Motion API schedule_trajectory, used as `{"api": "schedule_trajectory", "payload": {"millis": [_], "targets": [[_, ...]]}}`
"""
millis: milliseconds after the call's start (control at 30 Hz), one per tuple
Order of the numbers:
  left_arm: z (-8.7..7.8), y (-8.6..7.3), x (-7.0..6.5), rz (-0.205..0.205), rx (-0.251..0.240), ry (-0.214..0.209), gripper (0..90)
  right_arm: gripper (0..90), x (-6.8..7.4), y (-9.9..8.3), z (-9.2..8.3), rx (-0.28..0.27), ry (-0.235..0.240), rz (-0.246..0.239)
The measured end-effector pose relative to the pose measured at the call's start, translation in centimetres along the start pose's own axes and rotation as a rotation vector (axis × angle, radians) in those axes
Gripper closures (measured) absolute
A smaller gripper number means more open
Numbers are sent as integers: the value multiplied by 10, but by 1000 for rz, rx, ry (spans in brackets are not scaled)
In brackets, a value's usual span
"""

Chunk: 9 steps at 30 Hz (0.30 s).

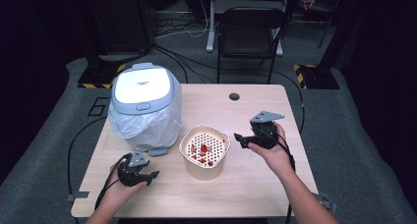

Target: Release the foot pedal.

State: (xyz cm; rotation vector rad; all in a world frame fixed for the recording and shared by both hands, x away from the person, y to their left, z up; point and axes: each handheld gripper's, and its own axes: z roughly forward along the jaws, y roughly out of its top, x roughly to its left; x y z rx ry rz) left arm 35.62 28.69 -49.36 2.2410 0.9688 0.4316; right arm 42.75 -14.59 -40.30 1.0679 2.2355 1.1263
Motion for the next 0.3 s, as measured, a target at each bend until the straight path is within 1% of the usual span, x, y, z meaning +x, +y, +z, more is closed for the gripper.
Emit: {"api": "schedule_trajectory", "payload": {"millis": [33,67,100,133,167,200,233,267,300], "targets": [[0,-4,4,-18,-8,10,409,208,-2,-6,0,-5,-8,14],[0,-4,4,-18,-8,10,398,208,-2,-6,0,-5,-8,14],[0,-7,6,-22,0,10,398,208,-4,-20,1,4,-8,43],[0,-8,9,-5,0,30,395,205,-5,-28,2,16,-10,63],[0,-11,9,-44,-10,23,389,204,-6,-36,3,22,-22,64],[0,-13,12,-52,-2,19,384,203,-6,-44,5,32,-37,60],[0,-16,15,-69,-2,20,374,202,-6,-52,7,55,-46,65],[0,-18,19,-65,-8,34,369,202,-7,-61,9,70,-53,63],[0,-18,19,-65,-8,34,369,201,-7,-70,12,87,-60,72]]}}
